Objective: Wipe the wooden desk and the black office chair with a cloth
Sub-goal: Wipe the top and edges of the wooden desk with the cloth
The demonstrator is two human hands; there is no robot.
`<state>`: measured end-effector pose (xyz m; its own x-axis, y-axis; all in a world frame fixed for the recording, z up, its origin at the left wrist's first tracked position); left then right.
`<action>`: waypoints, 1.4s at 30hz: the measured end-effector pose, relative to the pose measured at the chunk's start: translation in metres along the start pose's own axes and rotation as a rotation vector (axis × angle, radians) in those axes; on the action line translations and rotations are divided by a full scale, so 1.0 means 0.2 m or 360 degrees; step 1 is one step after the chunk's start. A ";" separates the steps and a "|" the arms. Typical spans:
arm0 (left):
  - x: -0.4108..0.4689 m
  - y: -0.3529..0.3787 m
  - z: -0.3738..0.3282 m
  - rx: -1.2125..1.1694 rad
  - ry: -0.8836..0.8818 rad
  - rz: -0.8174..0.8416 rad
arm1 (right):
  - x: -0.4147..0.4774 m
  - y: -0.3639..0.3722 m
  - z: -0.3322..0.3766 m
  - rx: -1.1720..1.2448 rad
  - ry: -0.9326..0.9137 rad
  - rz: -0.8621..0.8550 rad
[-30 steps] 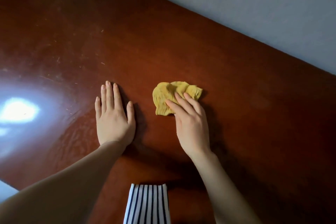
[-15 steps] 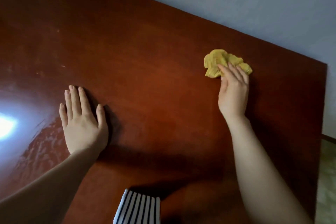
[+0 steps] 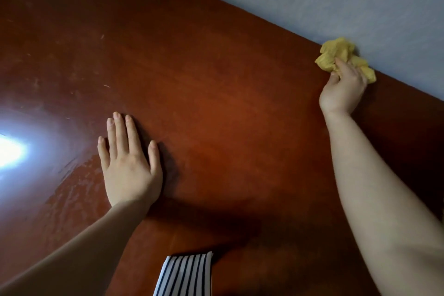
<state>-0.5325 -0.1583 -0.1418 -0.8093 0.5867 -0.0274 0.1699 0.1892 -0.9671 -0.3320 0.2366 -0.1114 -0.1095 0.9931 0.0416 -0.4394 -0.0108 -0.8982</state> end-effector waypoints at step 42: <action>-0.01 -0.02 0.03 -0.0172 0.0002 -0.0100 | -0.78 0.77 1.60 -0.0025 -0.1084 0.0567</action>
<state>-0.5351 -0.1640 -0.1386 -0.8194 0.5723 0.0327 0.1788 0.3093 -0.9340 -0.6679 0.0423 -0.1168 -0.7695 0.6387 0.0042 -0.2623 -0.3100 -0.9139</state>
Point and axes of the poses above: each hand's wrist, its own x-axis towards the middle knuckle, its own y-axis out of the palm, z = x × y, the point moved 10 cm from there along x, towards the middle knuckle, and after that the axes turned 7 degrees about y, right-handed, at the moved point
